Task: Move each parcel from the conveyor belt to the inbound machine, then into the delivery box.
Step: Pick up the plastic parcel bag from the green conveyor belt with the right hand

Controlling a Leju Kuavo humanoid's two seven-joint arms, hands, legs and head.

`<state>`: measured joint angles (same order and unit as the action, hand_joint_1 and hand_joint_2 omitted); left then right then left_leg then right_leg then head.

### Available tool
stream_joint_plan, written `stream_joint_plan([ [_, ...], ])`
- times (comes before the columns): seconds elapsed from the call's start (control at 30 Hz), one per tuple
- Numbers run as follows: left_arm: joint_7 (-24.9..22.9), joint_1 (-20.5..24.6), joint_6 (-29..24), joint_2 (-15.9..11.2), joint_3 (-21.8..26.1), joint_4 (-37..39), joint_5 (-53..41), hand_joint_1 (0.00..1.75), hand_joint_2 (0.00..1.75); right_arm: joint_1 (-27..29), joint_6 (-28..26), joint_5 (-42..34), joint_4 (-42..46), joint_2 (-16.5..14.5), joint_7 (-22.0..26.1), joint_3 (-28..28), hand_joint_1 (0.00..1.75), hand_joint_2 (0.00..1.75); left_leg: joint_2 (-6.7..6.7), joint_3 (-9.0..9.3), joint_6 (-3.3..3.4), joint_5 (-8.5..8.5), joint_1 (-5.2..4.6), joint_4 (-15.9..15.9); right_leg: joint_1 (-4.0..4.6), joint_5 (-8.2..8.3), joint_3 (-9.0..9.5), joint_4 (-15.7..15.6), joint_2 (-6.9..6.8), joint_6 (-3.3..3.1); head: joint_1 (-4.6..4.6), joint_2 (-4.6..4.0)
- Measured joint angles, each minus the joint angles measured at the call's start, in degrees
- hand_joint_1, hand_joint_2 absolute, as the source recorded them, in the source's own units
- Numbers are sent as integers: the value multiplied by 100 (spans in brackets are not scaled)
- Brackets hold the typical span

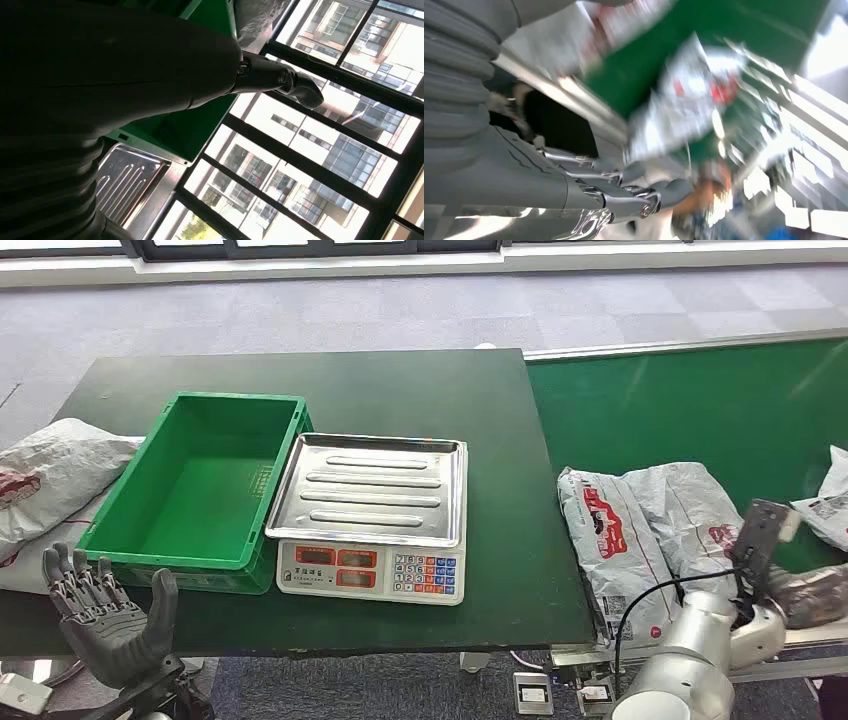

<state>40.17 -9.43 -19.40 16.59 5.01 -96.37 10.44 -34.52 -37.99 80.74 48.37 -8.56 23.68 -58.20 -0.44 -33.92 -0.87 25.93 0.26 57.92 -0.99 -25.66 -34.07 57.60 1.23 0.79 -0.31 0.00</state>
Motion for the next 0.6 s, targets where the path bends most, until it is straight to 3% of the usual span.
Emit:
stream_joint_plan([
  [0.13,0,0,48,0,0,0,-25,0,175,-110,122,385,-1086,138,-489,418,0,175,-38,7,3,-31,-1,5,2,14,-9,0,-28,1,1,0],
  [0.23,0,-1,58,0,3,0,-33,0,175,-198,148,416,-1744,240,-570,608,0,175,-75,-7,-6,-39,0,4,10,10,-10,1,-57,-2,1,0],
  [0.6,0,-1,-10,0,4,-8,-77,0,175,-308,329,515,-2637,329,-846,992,0,175,-70,-13,-9,-33,3,3,11,7,-12,1,-56,-2,2,0],
])
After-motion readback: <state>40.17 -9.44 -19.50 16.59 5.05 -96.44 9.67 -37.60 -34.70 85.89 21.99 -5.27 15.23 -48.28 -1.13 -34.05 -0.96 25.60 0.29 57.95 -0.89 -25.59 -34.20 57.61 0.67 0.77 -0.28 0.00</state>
